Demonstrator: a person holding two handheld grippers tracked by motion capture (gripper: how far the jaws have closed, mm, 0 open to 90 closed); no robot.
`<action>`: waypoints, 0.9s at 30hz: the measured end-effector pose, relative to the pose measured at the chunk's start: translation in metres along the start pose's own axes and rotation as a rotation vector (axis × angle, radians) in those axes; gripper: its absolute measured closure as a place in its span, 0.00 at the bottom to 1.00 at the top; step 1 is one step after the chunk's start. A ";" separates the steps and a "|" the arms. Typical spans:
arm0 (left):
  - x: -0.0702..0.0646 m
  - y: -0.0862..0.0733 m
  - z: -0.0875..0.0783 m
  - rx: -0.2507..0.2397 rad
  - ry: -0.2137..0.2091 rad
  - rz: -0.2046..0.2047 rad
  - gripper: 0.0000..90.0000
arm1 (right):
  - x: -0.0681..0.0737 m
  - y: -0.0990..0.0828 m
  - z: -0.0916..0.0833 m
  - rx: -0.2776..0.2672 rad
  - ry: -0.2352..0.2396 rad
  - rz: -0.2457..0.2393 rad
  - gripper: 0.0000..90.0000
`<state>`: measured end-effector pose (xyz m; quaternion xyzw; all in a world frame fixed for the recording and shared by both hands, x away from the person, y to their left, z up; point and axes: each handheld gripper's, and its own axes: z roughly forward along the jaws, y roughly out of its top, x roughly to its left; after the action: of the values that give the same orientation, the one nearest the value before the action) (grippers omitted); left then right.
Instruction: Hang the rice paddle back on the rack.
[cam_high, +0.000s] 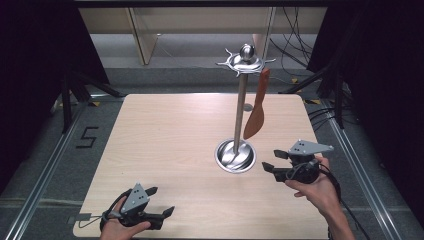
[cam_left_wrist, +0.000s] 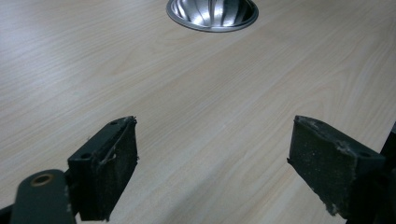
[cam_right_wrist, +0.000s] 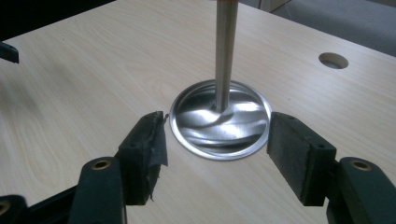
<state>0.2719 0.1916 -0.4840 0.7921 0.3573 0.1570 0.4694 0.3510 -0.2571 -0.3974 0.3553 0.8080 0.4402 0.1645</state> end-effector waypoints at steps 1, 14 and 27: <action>0.000 0.000 -0.001 0.007 -0.002 0.000 0.16 | -0.002 -0.001 0.002 -0.002 -0.004 -0.029 0.42; 0.001 0.001 -0.001 0.021 0.003 0.041 0.16 | 0.003 -0.014 0.013 0.045 0.021 -0.029 0.41; -0.001 0.000 -0.003 0.015 0.007 0.051 0.17 | 0.008 -0.020 0.012 0.070 0.028 0.003 0.40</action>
<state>0.2699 0.1927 -0.4825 0.8037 0.3400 0.1690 0.4580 0.3437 -0.2519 -0.4206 0.3557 0.8247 0.4168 0.1399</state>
